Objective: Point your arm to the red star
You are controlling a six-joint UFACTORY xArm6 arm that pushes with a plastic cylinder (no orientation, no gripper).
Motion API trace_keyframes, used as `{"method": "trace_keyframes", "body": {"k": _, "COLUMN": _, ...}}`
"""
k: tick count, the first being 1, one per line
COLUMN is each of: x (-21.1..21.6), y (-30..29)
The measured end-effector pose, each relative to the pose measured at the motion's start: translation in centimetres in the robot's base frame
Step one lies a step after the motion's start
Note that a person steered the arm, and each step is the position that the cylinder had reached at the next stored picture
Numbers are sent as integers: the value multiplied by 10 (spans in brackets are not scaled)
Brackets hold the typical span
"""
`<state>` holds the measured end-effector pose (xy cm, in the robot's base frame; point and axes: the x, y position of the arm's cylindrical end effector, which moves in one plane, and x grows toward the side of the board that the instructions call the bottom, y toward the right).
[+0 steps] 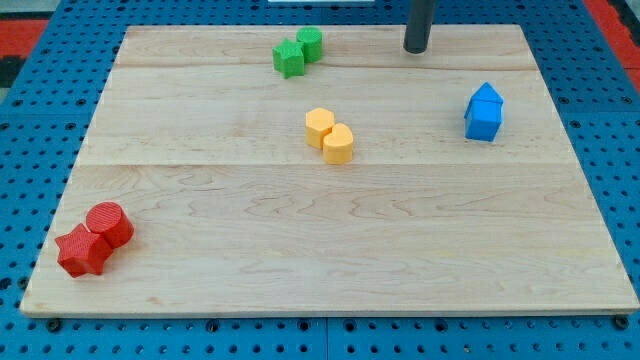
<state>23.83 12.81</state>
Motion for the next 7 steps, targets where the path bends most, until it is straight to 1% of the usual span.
{"method": "trace_keyframes", "body": {"k": 1, "x": 1, "y": -2}}
{"method": "trace_keyframes", "body": {"k": 2, "x": 41, "y": 4}}
{"method": "trace_keyframes", "body": {"k": 4, "x": 205, "y": 7}}
{"method": "trace_keyframes", "body": {"k": 5, "x": 266, "y": -18}}
{"method": "trace_keyframes", "body": {"k": 6, "x": 329, "y": -92}}
{"method": "trace_keyframes", "body": {"k": 7, "x": 349, "y": -181}}
